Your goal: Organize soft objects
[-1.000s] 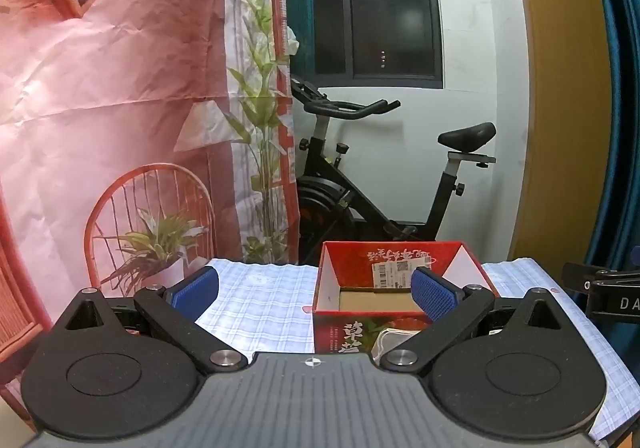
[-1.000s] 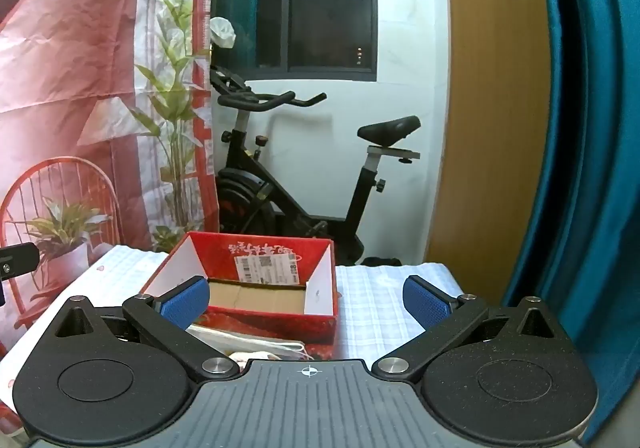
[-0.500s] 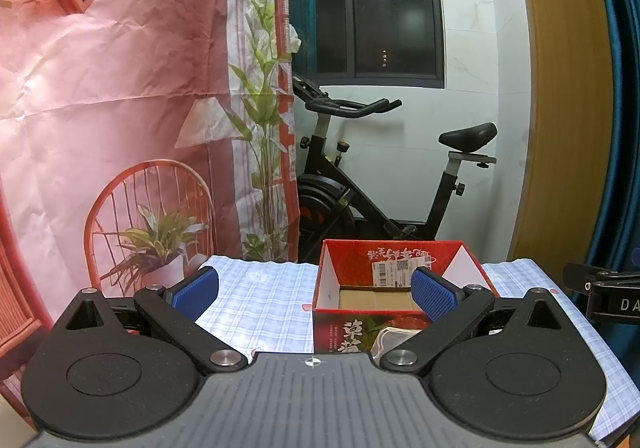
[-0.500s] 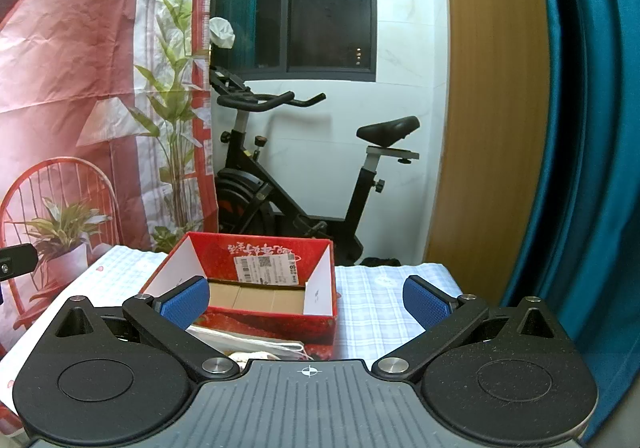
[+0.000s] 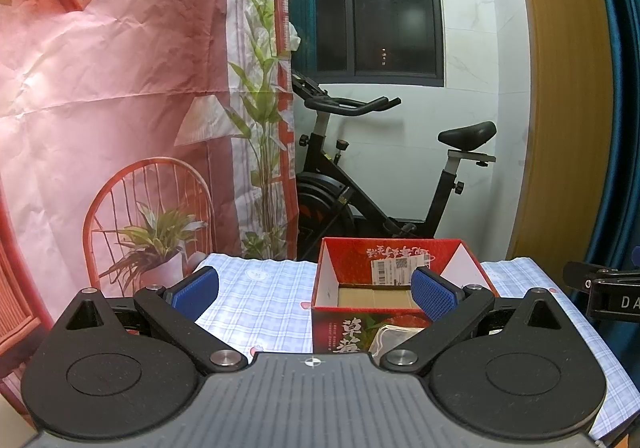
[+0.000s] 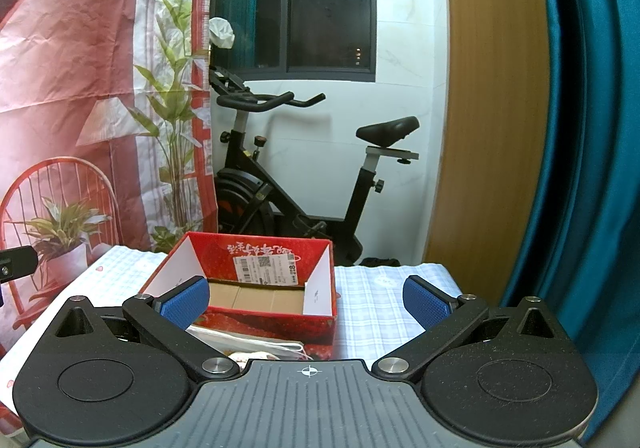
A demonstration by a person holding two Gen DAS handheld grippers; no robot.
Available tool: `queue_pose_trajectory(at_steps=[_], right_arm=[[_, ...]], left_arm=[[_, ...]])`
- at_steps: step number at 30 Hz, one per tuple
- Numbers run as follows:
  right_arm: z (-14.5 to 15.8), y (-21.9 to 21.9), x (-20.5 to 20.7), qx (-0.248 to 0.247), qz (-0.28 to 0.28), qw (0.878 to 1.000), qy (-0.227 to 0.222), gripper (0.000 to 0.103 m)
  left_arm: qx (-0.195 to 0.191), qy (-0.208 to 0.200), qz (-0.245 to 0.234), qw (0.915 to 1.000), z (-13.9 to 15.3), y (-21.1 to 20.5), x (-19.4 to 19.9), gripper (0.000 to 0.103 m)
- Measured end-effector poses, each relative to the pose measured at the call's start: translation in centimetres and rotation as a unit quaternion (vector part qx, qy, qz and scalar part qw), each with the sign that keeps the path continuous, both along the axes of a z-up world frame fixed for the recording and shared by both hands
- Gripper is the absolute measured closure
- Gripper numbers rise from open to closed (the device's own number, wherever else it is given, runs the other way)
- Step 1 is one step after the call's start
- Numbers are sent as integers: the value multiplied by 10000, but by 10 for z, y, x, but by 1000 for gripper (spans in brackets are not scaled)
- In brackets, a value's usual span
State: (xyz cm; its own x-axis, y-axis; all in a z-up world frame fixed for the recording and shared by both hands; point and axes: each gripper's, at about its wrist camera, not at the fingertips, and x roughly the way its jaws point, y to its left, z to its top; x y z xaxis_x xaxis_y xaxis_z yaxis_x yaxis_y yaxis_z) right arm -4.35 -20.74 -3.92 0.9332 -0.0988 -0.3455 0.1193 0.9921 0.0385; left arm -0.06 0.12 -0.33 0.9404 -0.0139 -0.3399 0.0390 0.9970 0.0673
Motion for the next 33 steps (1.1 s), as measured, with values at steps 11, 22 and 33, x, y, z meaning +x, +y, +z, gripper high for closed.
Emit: queue_pose_trajectory(at_steps=[11, 22, 33], right_arm=[[0, 0, 0, 0, 2, 10000, -1, 0], [1, 0, 1, 4, 6, 10000, 0, 0], [1, 0, 1, 7, 1, 10000, 2, 0]], left_arm=[[-43, 46, -14, 10000, -1, 1, 1, 0], [-69, 91, -45, 9999, 0, 1, 1, 0], [-69, 96, -46, 9999, -1, 0, 1, 0]])
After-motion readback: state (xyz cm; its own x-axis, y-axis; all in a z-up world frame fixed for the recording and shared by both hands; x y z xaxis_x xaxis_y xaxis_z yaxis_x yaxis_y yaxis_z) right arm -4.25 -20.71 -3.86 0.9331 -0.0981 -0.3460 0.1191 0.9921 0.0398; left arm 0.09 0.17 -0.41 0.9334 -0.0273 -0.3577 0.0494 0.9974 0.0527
